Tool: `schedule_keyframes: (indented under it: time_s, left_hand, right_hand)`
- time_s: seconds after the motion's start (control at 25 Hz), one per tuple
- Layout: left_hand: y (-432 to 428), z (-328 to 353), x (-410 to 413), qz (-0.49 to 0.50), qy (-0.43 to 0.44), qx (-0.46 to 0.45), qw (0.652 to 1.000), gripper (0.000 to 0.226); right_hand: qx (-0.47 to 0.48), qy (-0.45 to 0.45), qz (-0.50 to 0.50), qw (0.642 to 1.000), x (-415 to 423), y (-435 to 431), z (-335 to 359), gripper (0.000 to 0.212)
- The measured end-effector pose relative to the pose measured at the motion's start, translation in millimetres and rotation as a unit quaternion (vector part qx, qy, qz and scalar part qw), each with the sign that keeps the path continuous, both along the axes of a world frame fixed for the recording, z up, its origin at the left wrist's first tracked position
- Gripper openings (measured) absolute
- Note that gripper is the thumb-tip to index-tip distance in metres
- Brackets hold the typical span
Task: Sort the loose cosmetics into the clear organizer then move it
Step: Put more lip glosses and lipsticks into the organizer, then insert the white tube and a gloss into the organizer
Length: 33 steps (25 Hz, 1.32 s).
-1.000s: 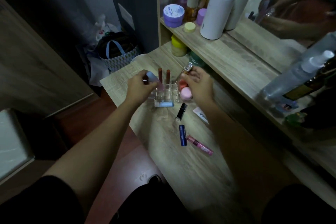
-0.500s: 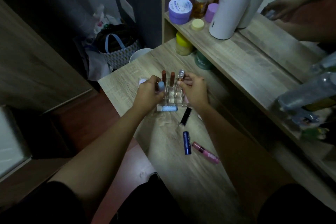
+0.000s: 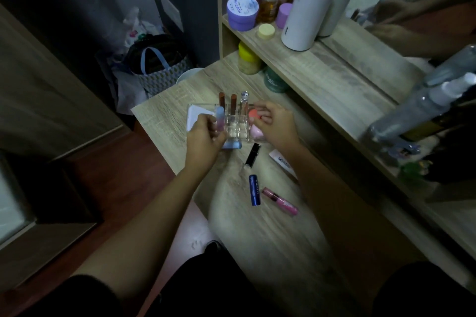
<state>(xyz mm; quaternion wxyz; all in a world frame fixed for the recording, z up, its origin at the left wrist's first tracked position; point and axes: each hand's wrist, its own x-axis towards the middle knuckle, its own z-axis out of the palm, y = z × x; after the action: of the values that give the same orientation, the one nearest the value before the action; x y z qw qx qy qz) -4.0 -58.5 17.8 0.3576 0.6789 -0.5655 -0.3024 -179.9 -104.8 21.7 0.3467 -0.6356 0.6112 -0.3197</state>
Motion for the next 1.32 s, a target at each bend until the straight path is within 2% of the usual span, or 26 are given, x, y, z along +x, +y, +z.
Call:
schedule_keyframes:
  time_s: [0.12,0.2,0.32,0.4,0.52,0.64,0.8,0.92,1.04,1.12,1.2,1.32]
  left_hand:
    - [28,-9,-17,-0.08,-0.037,-0.001,0.996,0.016]
    - [44,-14,-32,-0.169,-0.074,0.01,0.983,0.019]
    - [58,-19,-52,-0.313,-0.225,0.027,0.922,0.033]
    - [58,-21,-61,-0.361,-0.324,0.022,0.874,0.039]
    - [56,-22,-74,-0.404,-0.407,-0.002,0.82,0.038]
    - [59,-22,-80,-0.422,-0.422,-0.025,0.802,0.028]
    - [57,-24,-78,-0.428,-0.425,-0.01,0.797,0.031]
    - [53,-22,-74,-0.438,-0.433,-0.024,0.787,0.031]
    - [49,-11,-68,-0.465,-0.38,-0.022,0.799,0.023]
    - [46,2,-59,-0.468,-0.251,0.021,0.847,0.019]
    - [43,17,-46,-0.402,-0.129,0.045,0.905,0.024]
    - [34,35,-20,-0.232,-0.004,0.018,0.973,0.025]
  right_hand:
    - [0.001,0.03,0.011,0.999,-21,25,-9,0.03]
    - [0.006,0.054,0.014,0.998,-39,44,-17,0.025]
    - [0.037,0.125,-0.011,0.991,-67,63,-31,0.022]
    - [0.091,0.173,-0.015,0.981,-80,71,-38,0.026]
    - [0.123,0.169,-0.002,0.978,-84,74,-43,0.034]
    - [0.129,0.169,0.027,0.977,-80,71,-41,0.036]
    - [0.108,0.19,0.061,0.974,-81,69,-41,0.027]
    - [0.112,0.189,0.074,0.973,-80,68,-42,0.03]
    - [0.115,0.137,0.065,0.982,-79,72,-40,0.031]
    - [0.113,0.045,-0.006,0.993,-78,76,-37,0.024]
    - [0.111,-0.056,-0.075,0.989,-75,78,-31,0.016]
    - [0.121,-0.177,-0.078,0.974,-60,75,-12,0.017]
